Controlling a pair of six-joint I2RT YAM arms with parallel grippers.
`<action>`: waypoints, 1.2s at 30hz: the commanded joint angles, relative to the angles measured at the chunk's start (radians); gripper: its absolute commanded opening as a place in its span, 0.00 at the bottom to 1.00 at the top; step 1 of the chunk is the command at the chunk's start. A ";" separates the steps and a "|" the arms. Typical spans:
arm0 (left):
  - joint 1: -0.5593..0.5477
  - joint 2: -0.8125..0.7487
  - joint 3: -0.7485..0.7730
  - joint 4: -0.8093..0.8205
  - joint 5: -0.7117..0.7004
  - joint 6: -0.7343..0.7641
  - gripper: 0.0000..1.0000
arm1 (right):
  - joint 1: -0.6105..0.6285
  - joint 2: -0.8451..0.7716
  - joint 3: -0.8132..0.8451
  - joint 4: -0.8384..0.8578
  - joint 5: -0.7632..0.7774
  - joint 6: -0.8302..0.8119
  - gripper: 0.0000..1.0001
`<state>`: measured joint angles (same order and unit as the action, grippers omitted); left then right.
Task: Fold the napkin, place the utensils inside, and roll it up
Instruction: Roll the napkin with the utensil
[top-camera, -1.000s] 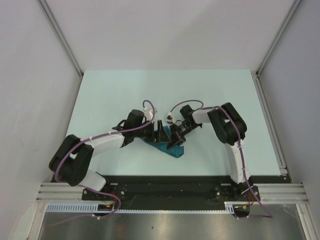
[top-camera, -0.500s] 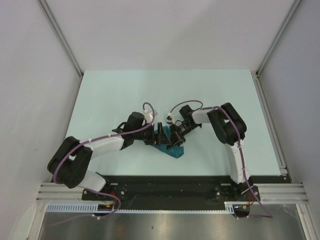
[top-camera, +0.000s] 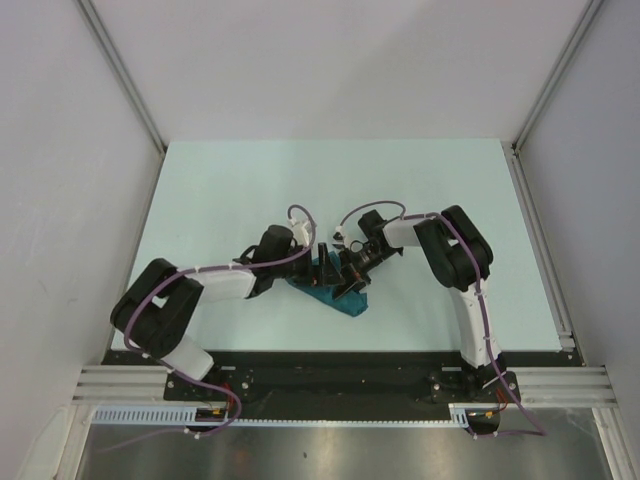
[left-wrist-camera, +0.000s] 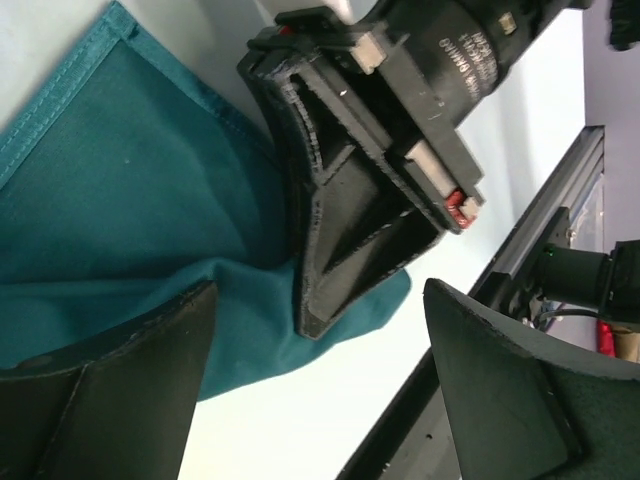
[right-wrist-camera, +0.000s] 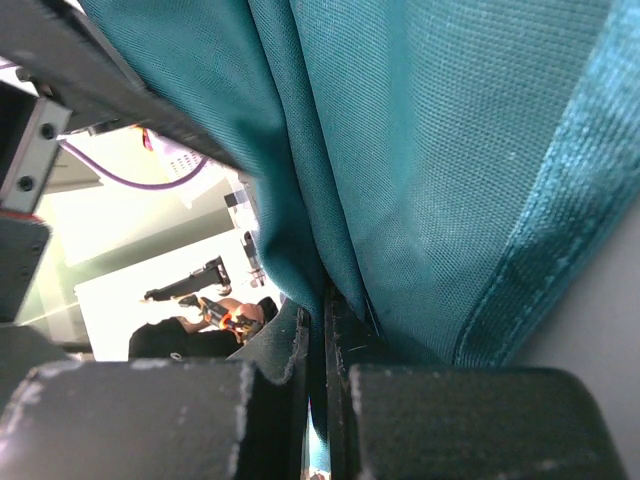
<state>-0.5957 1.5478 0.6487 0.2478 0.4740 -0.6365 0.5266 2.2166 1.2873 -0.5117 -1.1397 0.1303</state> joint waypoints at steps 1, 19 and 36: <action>-0.006 0.037 -0.046 0.097 -0.005 -0.002 0.89 | 0.015 0.009 -0.025 0.016 0.199 0.025 0.03; 0.020 0.132 -0.142 0.171 -0.058 -0.063 0.89 | -0.134 -0.432 -0.270 0.085 0.434 0.022 0.56; 0.112 0.284 -0.127 0.258 0.092 -0.101 0.89 | 0.171 -0.791 -0.583 0.452 0.807 0.048 0.73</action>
<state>-0.5053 1.7248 0.5541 0.6724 0.6090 -0.7826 0.5617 1.5398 0.7612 -0.1825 -0.5426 0.2028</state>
